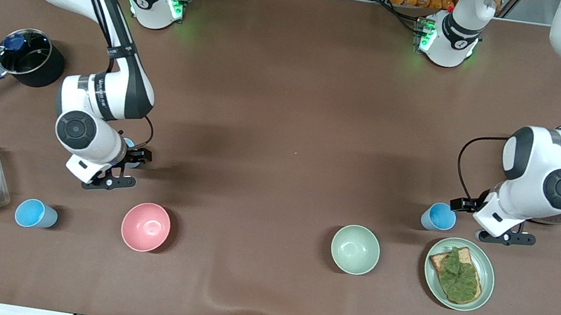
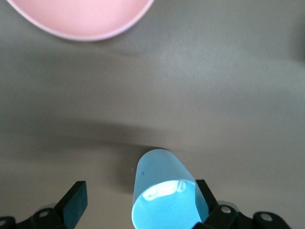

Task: Stack blue cups with both arms
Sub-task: 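Grasp and lift the blue cups with the right and left grippers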

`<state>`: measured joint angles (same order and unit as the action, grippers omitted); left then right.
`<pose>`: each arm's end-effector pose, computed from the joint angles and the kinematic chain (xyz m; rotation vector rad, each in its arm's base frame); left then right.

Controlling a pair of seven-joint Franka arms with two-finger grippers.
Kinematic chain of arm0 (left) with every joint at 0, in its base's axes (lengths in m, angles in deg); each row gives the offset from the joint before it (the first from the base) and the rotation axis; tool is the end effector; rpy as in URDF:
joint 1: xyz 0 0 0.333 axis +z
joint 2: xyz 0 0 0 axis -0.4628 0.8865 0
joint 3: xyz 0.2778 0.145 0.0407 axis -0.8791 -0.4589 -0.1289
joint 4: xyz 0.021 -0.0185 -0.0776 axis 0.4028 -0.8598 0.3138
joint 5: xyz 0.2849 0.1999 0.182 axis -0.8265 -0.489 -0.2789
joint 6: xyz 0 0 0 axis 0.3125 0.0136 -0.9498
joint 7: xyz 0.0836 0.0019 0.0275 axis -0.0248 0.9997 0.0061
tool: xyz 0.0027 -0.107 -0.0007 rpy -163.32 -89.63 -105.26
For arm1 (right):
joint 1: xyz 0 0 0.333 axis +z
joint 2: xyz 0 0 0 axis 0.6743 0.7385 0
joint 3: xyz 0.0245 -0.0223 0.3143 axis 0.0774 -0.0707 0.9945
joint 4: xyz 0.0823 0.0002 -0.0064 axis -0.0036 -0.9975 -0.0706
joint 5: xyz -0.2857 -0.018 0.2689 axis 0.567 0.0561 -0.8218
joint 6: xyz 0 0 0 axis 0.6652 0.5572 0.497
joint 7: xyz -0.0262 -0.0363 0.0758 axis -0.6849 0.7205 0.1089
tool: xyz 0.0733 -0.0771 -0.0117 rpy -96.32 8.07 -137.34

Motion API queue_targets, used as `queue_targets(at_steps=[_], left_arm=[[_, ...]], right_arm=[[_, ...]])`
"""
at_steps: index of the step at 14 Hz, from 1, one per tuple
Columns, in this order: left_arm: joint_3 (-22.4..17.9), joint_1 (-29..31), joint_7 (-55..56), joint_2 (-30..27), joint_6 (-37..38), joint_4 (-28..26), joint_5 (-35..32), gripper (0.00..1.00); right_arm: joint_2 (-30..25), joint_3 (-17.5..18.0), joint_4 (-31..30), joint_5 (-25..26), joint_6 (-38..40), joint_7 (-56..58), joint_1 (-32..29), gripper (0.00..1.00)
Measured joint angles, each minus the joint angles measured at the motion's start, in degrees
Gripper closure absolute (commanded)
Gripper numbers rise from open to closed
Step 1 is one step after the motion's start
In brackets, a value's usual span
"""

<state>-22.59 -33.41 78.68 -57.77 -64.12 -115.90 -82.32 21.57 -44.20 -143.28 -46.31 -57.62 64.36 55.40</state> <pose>0.6274 -0.0194 0.2788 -3.0607 -0.0793 0.1340 0.6174 0.1172 0.2596 2.9762 0.3107 -0.2422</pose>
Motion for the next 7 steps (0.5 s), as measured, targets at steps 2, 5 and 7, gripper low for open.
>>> queue_targets(at_steps=[2, 5, 7], left_arm=[[0.1, 0.0, 0.0, 1.9, -1.3, 0.0, 0.0, 0.0], [0.2, -0.3, 0.0, 3.7, -2.9, 0.1, 0.0, 0.0], [0.3, -0.8, 0.0, 5.0, -4.3, 0.1, 0.0, 0.0]], right_arm=[[0.0, 0.0, -1.8, 0.0, 0.0, -0.5, 0.0, 0.0], [0.0, 0.0, -3.6, 0.1, -0.4, -2.0, 0.2, 0.22], [0.0, 0.1, -4.1, 0.1, -1.0, -2.4, 0.3, 0.63]])
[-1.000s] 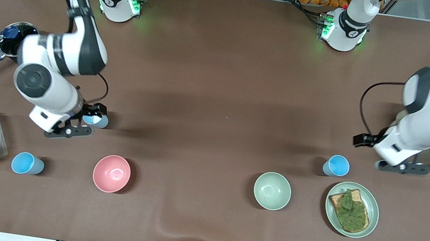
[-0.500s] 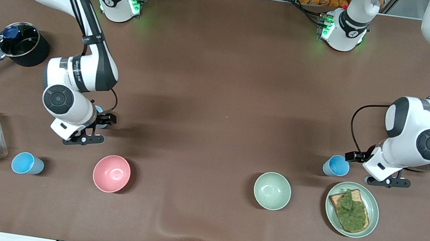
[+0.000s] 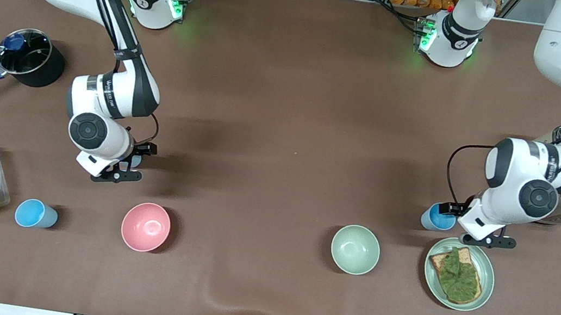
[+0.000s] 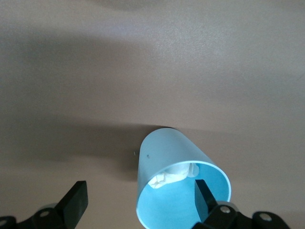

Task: Stack blue cups with both arms
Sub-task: 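Grasp and lift the blue cups with the right and left grippers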

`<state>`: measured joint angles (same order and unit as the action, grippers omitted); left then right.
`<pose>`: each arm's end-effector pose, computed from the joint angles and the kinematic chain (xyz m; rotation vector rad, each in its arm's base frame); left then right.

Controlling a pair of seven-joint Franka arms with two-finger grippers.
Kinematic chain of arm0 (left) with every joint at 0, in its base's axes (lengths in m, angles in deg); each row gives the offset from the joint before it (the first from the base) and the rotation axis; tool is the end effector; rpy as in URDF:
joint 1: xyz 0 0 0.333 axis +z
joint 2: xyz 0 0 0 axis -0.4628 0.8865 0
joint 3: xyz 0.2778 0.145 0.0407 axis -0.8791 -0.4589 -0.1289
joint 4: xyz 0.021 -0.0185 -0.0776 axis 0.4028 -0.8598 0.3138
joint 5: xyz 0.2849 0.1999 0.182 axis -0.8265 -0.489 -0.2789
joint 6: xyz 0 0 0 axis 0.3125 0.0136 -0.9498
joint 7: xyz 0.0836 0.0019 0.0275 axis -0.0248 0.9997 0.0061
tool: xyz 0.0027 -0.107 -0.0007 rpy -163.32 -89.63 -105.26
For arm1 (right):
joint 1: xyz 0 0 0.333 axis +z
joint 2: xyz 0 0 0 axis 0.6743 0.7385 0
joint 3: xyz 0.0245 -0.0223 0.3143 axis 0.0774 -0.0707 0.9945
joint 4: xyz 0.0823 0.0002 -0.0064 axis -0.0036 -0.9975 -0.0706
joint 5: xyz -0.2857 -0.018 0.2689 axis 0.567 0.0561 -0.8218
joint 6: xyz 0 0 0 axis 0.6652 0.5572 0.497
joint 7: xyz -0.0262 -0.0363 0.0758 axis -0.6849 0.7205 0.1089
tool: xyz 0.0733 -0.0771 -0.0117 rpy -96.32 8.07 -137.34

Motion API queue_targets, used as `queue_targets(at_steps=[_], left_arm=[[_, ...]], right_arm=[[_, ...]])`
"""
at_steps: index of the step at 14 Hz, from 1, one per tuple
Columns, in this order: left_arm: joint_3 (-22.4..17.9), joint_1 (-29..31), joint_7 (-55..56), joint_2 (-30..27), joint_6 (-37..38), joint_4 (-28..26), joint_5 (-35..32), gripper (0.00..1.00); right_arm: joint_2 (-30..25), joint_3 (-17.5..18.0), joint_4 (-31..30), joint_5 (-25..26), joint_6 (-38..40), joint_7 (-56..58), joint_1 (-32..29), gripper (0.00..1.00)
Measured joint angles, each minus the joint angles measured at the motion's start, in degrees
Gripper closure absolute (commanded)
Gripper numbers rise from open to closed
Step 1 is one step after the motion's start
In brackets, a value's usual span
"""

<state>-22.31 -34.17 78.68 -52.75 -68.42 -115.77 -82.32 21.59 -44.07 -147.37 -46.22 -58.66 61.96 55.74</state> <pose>0.6294 -0.0310 0.2304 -3.0584 -0.0438 0.1485 0.5956 0.1177 0.2320 2.9645 0.2669 -0.3159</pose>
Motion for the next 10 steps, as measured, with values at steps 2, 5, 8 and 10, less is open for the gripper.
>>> queue_targets(at_steps=[2, 5, 8, 10], left_arm=[[0.0, -0.1, 0.0, 1.2, -1.8, 0.0, 0.0, 0.14], [0.3, -0.2, 1.4, 2.2, -3.7, 0.1, 1.2, 1.0], [0.5, -0.4, 2.2, 2.3, -3.8, 0.2, 1.5, 1.0], [0.5, -0.4, 2.2, 2.3, -3.9, 0.3, 1.5, 1.0]], right_arm=[[0.3, 0.1, -0.3, 0.0, -0.3, -0.8, 0.2, 0.91], [1.1, 0.1, -0.2, 0.1, -0.7, -2.2, 0.4, 1.0], [1.1, 0.1, 1.0, 0.2, -0.6, -2.3, 0.6, 1.0], [1.1, 0.3, 3.2, 0.2, 1.7, -2.3, 1.1, 1.0]])
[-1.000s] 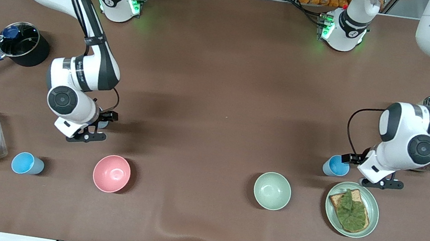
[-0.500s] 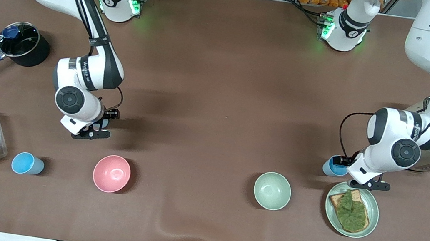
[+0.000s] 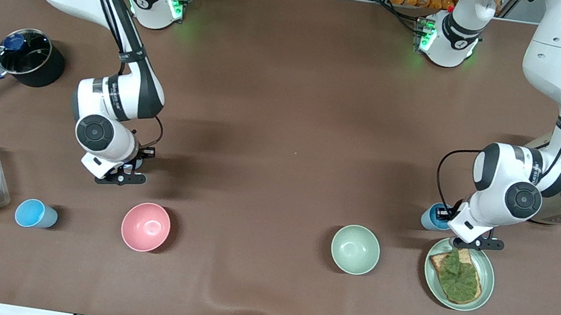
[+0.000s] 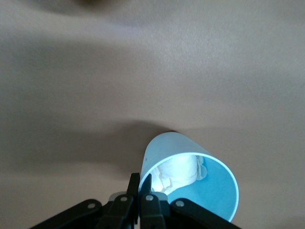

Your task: Stack blue cups with both arms

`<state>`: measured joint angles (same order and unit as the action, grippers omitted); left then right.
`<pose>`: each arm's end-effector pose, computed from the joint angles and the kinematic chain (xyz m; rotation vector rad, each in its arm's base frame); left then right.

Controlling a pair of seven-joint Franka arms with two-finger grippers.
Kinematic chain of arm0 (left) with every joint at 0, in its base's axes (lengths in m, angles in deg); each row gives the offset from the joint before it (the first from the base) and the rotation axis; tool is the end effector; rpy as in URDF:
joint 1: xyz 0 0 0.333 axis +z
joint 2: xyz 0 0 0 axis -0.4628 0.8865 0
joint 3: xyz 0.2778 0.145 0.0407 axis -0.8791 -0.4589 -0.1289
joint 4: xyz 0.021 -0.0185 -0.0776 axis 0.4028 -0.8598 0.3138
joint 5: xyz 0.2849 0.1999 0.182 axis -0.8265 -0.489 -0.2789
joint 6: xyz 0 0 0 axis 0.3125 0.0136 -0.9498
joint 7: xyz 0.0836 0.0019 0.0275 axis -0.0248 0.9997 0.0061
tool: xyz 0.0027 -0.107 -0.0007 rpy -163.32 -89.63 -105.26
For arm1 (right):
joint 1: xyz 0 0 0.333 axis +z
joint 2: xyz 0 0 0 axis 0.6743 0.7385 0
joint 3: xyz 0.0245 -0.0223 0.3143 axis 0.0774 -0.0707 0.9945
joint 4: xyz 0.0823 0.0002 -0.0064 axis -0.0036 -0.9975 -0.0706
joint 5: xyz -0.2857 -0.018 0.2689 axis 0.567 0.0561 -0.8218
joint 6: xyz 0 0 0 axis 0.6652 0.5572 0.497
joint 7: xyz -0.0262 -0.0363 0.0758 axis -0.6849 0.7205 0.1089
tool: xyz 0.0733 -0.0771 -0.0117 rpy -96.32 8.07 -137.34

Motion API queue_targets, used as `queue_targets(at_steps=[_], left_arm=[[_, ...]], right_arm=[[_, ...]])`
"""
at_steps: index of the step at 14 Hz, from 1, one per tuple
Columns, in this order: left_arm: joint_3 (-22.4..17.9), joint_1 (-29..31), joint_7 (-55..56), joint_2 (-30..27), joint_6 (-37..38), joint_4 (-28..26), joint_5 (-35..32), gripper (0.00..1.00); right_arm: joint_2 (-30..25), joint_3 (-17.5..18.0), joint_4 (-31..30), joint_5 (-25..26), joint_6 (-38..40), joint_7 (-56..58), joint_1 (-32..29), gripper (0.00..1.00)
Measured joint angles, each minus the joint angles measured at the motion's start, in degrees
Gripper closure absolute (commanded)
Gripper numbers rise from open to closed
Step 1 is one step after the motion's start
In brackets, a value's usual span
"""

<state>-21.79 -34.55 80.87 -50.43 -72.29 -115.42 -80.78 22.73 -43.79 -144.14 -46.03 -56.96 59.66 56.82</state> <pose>0.6340 -0.0419 0.2123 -3.0829 -0.1050 0.0994 0.6058 0.1343 0.2401 2.9599 0.2399 -0.2969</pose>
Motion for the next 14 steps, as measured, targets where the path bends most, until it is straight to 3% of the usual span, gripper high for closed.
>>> queue_targets(at_steps=[6, 11, 14], left_arm=[[-0.2, 0.7, 0.4, -2.5, -0.3, 1.9, 4.8, 1.0], [-0.4, 1.8, 0.6, -7.4, -0.3, 2.1, 14.4, 1.0], [-0.5, 2.4, 0.6, -9.4, -0.3, 2.1, 21.8, 1.0]], right_arm=[[-0.4, 0.5, 14.5, -2.4, 16.6, -9.0, 9.0, 1.0], [0.9, 0.9, 16.4, -4.3, 13.5, -33.2, 24.4, 1.0], [2.8, 0.8, 16.5, -4.3, 8.7, -41.0, 29.1, 1.0]])
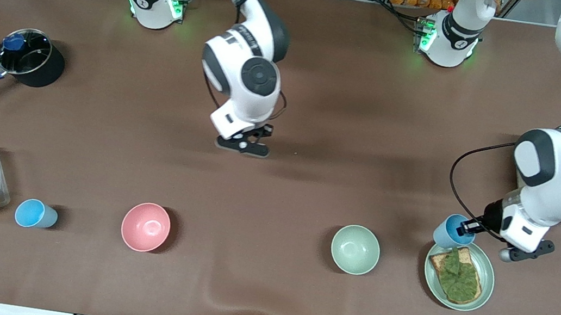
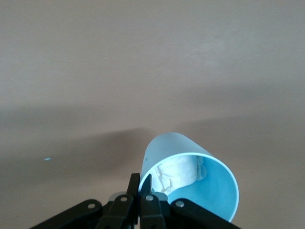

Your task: Stack blue cups with both arms

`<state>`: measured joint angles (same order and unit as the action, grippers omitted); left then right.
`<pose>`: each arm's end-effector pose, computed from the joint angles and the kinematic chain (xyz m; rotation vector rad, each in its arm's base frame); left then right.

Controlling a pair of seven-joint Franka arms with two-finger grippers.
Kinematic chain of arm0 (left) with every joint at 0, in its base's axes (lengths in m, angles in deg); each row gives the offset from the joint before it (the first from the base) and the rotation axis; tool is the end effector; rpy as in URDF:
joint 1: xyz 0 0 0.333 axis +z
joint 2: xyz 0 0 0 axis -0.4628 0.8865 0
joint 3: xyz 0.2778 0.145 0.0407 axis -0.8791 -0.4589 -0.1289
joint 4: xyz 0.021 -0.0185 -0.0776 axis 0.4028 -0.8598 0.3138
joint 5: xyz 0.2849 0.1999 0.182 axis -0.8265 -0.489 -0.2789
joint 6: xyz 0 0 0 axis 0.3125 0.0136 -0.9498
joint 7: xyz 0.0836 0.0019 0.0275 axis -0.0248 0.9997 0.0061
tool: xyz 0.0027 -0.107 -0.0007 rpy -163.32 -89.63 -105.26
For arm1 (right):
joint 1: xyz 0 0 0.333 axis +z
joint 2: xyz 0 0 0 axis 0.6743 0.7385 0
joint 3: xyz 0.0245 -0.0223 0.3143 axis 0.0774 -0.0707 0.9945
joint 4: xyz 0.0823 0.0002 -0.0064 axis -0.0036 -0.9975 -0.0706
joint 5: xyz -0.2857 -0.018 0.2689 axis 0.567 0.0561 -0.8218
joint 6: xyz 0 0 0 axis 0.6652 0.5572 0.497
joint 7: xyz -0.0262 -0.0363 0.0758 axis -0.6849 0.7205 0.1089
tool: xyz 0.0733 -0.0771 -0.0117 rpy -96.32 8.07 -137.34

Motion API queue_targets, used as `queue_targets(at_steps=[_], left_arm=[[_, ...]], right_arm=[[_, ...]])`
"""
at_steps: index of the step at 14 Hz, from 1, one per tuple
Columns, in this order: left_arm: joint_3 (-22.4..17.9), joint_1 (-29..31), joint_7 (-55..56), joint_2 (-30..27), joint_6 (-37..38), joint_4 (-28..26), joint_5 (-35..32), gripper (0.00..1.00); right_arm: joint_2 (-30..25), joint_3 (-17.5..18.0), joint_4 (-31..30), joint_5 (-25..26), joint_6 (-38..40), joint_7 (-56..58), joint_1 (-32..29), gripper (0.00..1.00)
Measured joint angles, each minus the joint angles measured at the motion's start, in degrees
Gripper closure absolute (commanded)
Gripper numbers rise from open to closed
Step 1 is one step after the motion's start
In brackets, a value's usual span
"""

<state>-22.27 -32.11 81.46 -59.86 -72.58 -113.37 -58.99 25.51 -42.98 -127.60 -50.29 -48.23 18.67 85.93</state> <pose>0.6569 -0.0168 0.3353 2.8289 0.5460 0.1645 0.5012 0.4621 0.3199 2.9986 -0.1311 -0.0800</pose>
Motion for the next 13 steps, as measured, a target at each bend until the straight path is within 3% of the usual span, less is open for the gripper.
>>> queue_targets(at_steps=[6, 11, 12, 13], left_arm=[[-0.1, 2.0, 0.0, -1.7, -0.1, 1.7, 10.0, 1.0], [0.1, 2.5, 0.1, -1.6, 0.0, 2.7, 11.3, 1.0], [0.2, 2.2, 0.3, -1.5, 0.0, 2.8, 11.3, 1.0], [0.3, 1.8, 0.8, -1.4, 0.0, 2.9, 11.3, 1.0]], right_arm=[[5.5, -0.1, 0.3, 0.1, -9.1, -6.3, 3.9, 1.0], [6.7, -0.4, 0.5, 0.0, -11.6, -6.4, 3.9, 0.98], [7.0, -0.4, 0.5, 0.0, -11.6, -6.4, 4.0, 0.83], [7.4, -0.4, 0.5, 0.0, -11.7, -6.4, 4.0, 0.49]])
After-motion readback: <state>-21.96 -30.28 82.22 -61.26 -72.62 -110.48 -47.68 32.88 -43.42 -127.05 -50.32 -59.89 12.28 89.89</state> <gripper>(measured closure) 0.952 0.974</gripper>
